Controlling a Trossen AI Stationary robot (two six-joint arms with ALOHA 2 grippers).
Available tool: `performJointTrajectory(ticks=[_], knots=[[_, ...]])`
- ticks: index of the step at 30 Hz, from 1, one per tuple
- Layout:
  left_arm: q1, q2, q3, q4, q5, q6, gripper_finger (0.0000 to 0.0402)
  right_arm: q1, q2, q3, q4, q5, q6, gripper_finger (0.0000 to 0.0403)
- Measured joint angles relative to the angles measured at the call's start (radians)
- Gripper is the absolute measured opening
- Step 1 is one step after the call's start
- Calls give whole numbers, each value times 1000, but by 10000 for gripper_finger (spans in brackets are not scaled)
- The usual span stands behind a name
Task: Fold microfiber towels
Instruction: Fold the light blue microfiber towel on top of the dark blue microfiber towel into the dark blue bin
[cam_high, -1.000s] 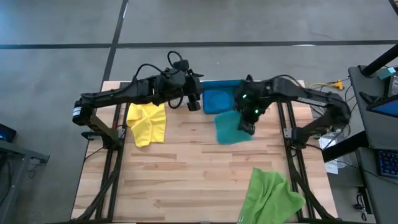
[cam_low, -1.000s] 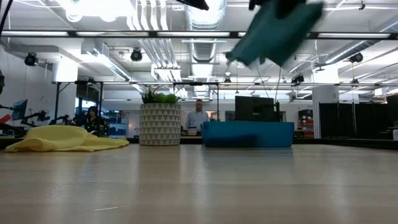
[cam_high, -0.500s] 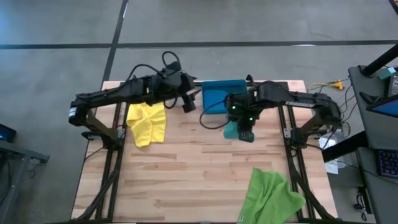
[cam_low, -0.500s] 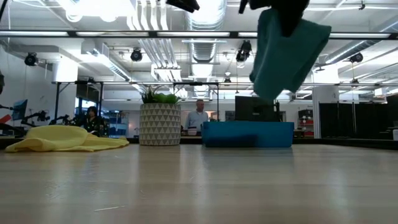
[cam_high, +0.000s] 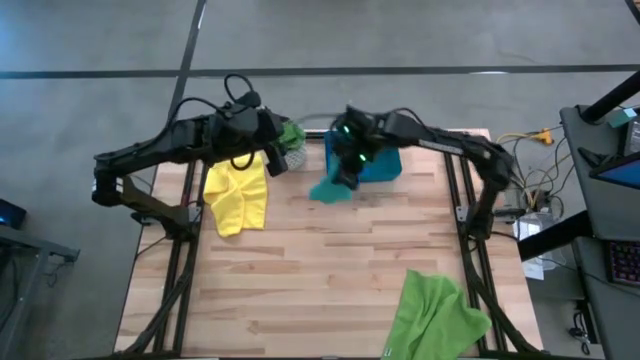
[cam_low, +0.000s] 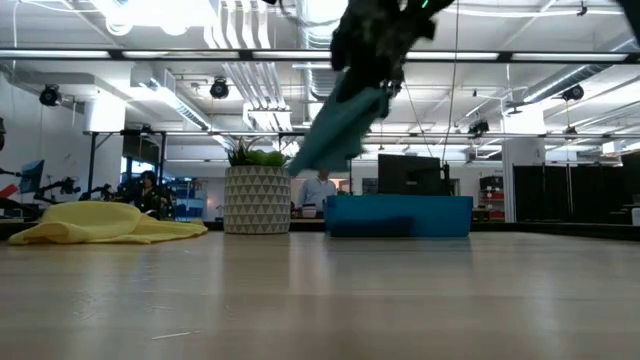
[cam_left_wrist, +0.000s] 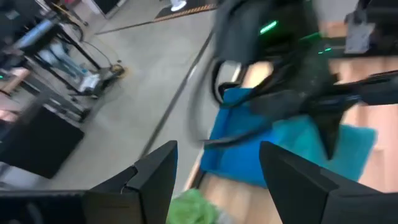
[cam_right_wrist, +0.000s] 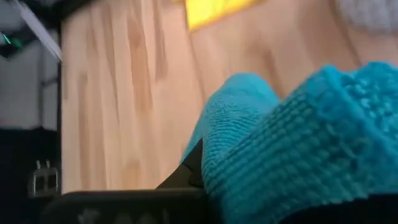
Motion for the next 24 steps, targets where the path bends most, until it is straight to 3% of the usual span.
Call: performJointTrajectory(ticks=[3, 5, 9, 12, 19, 24], knots=[[15, -18, 0, -3, -22, 51, 215, -58, 121, 140, 32, -92, -85, 9], [31, -24, 0, 1, -23, 73, 215, -80, 196, 249, -15, -94, -120, 9], [63, -22, 0, 4, -22, 81, 215, -124, 380, 444, -301, -79, -153, 9], [82, -16, 0, 0, -19, 85, 215, -154, 492, 560, -467, 10, -168, 9], [95, 3, 0, -3, 12, 110, 215, -181, 565, 702, -541, 54, -166, 9], [95, 6, 0, -3, 37, 109, 215, -185, 557, 701, -543, 185, -181, 9]])
